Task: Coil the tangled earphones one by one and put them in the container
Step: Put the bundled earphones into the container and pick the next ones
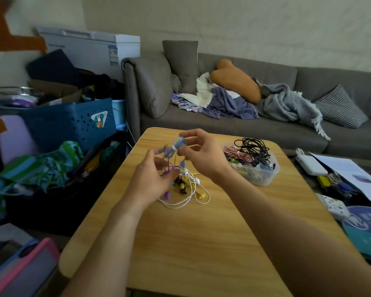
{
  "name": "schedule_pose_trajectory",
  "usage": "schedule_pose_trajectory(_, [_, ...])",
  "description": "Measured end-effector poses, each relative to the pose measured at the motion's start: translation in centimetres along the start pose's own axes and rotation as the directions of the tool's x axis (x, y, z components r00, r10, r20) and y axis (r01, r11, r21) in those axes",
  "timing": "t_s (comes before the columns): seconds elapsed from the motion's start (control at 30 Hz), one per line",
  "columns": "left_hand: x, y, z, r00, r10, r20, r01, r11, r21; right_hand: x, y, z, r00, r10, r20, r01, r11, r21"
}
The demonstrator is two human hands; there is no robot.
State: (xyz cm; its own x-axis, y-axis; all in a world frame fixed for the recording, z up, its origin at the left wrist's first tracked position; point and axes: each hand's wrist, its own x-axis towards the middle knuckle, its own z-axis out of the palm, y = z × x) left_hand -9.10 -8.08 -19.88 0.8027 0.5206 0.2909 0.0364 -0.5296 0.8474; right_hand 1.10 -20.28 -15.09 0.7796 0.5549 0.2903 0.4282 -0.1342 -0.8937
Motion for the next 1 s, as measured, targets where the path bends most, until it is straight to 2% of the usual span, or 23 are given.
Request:
schedule_pose_trajectory(0.1, [0.1,0.3,0.0,0.997,0.051,-0.063,-0.047,0.997,0.058,-0.1,-0.3,-0.7,1.000,0.004,0.011,-0.004,0.999,-0.044])
schedule_pose_trajectory(0.2, [0.4,0.1,-0.1,0.999,0.017,-0.041,-0.017,1.000,0.019,0.0,-0.2,-1.1,0.999,0.029,-0.014,-0.030,0.996,-0.081])
schedule_pose_trajectory(0.3, [0.3,0.0,-0.9,1.000,0.014,-0.001,-0.014,1.000,-0.008,0.1,0.3,-1.8,0.994,0.085,-0.067,-0.087,0.996,-0.022])
schedule_pose_trajectory(0.37, [0.4,-0.2,-1.3,1.000,0.021,-0.008,-0.021,0.998,-0.053,-0.3,0.7,-2.3,0.983,0.154,-0.095,-0.146,0.986,0.086])
schedule_pose_trajectory(0.43, [0.5,-0.3,-1.6,0.998,0.009,-0.066,-0.013,0.998,-0.055,-1.0,1.2,-2.6,0.967,0.230,-0.106,-0.194,0.943,0.270])
schedule_pose_trajectory(0.53, [0.9,-0.7,-1.3,0.987,-0.018,-0.160,0.024,0.999,0.036,-2.1,1.9,-3.1,0.947,0.294,-0.128,-0.196,0.845,0.497])
schedule_pose_trajectory(0.63, [1.1,-0.9,-0.9,0.984,-0.059,-0.166,0.082,0.987,0.138,-3.4,2.1,-3.9,0.948,0.296,-0.118,-0.145,0.731,0.667])
schedule_pose_trajectory(0.7, [1.1,-0.5,-0.5,0.986,0.007,-0.166,0.039,0.960,0.277,-4.5,2.2,-4.4,0.950,0.296,-0.101,-0.122,0.647,0.753])
schedule_pose_trajectory(0.77, [0.6,0.5,-0.2,0.969,0.146,-0.200,-0.074,0.942,0.327,-5.7,2.4,-4.6,0.946,0.311,-0.086,-0.112,0.568,0.815])
schedule_pose_trajectory(0.83, [-0.2,2.0,0.3,0.958,0.194,-0.209,-0.156,0.970,0.185,-6.6,2.5,-4.8,0.938,0.337,-0.083,-0.109,0.515,0.850])
schedule_pose_trajectory(0.87, [-0.6,2.6,0.6,0.972,0.155,-0.175,-0.145,0.987,0.065,-6.9,2.4,-4.7,0.935,0.346,-0.081,-0.111,0.500,0.859])
schedule_pose_trajectory(0.93, [-1.6,3.9,1.9,1.000,0.002,-0.010,-0.004,0.976,-0.218,-7.5,2.2,-4.6,0.929,0.361,-0.076,-0.111,0.468,0.877])
schedule_pose_trajectory(1.0, [-2.7,4.9,3.6,0.964,-0.144,0.226,0.234,0.863,-0.448,-8.1,1.9,-4.5,0.923,0.378,-0.065,-0.118,0.442,0.889])
